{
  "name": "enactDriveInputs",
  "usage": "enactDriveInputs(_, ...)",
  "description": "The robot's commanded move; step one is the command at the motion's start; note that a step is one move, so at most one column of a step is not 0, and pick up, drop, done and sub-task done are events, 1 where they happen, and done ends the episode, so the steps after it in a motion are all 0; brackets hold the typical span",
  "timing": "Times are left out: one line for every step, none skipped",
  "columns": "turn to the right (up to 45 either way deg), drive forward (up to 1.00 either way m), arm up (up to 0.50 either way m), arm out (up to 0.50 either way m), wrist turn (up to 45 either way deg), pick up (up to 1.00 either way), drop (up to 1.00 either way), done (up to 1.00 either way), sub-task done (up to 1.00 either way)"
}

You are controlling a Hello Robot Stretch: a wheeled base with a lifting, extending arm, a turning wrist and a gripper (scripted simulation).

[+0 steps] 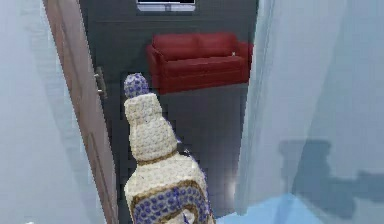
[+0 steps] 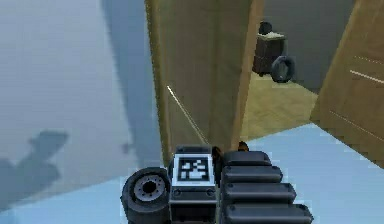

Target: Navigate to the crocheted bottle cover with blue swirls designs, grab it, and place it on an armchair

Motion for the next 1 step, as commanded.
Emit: enactDriveInputs(0.0, 1.00, 0.00, 0.00, 0.0, 0.00, 0.00, 0.00, 0.00)
